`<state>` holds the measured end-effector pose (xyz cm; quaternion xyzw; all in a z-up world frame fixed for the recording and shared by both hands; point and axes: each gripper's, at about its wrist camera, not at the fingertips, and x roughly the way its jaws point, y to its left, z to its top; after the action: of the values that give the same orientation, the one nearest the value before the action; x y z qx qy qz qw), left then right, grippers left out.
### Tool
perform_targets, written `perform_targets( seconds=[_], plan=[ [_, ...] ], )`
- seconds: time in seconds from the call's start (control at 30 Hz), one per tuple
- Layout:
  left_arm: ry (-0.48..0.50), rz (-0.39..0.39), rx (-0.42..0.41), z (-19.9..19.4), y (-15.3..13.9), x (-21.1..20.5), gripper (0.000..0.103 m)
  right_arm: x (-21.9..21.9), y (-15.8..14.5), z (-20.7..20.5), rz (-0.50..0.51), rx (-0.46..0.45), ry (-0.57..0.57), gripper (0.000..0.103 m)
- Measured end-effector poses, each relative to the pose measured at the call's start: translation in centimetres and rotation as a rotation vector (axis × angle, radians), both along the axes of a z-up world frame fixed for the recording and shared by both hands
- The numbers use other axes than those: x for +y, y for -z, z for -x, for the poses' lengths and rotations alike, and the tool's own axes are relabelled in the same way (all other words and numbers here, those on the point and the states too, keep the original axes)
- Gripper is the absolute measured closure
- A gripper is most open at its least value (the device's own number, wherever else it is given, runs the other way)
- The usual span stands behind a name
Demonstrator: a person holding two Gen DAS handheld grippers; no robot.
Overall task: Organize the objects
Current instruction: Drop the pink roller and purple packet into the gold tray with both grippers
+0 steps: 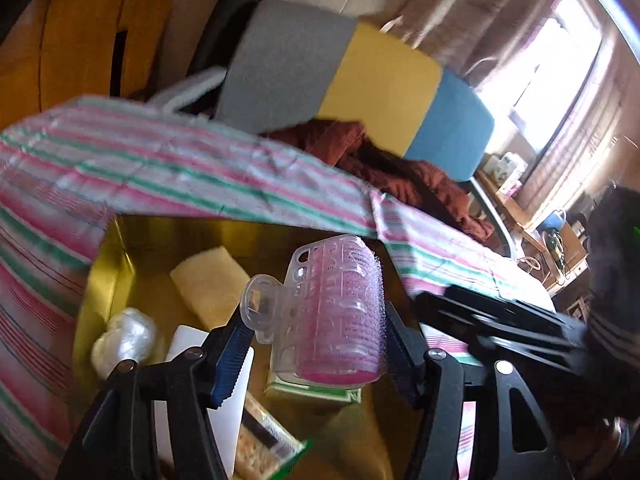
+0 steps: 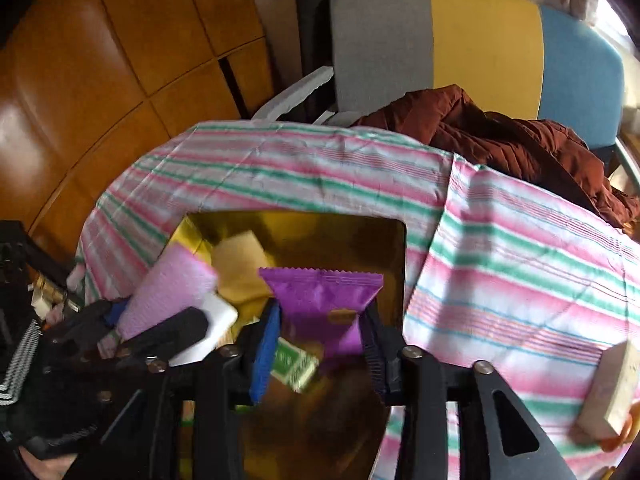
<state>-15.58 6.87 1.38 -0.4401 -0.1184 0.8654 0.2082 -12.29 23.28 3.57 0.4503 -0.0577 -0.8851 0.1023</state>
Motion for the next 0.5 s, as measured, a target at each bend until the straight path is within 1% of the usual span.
perform_targets(
  seconds=[0.03,0.07,0.1,0.13,0.23,0.27,0.3,0.37,0.4,0.43,0.5],
  plan=[
    [-0.018,-0.006,-0.032,0.5,0.5,-0.2,0.040,0.1,0.0,0.2,-0.018,0.003,0.026,0.055],
    [-0.025,-0.008,-0.045,0.6,0.8,-0.2,0.040,0.5,0.0,0.4,-0.014,0.001,0.041,0.055],
    [-0.026,-0.004,-0.047,0.5,1.0,-0.3,0.040,0.9,0.1,0.3,0.011,-0.006,0.050,0.052],
    [-0.024,0.008,-0.040,0.2,1.2,-0.3,0.040,1.2,0.3,0.2,0.026,-0.013,0.055,0.045],
    [-0.025,0.027,-0.037,-0.8,1.6,-0.4,0.040,1.6,0.8,-0.8,-0.001,-0.014,0.057,0.039],
    [-0.031,0.032,-0.038,-1.1,1.7,-0.6,0.040,1.7,1.0,-1.1,-0.005,-0.018,0.060,0.033],
    [-0.039,0.046,-0.034,-1.6,1.8,-0.7,0.040,1.8,1.2,-1.4,-0.006,-0.019,0.063,0.029],
    [-0.048,0.079,-0.023,-2.5,1.9,-0.9,0.040,1.8,1.5,-2.3,-0.011,-0.008,0.065,0.012],
    [-0.049,0.092,-0.013,-3.1,1.8,-1.0,0.040,1.7,1.5,-2.8,-0.016,-0.001,0.065,0.008],
    [-0.048,0.101,0.002,-3.9,1.7,-1.1,0.040,1.7,1.6,-3.3,-0.023,0.006,0.067,0.000],
    [-0.050,0.125,0.037,-5.4,1.4,-1.1,0.040,1.4,1.7,-4.1,-0.046,0.023,0.070,0.000]
  ],
)
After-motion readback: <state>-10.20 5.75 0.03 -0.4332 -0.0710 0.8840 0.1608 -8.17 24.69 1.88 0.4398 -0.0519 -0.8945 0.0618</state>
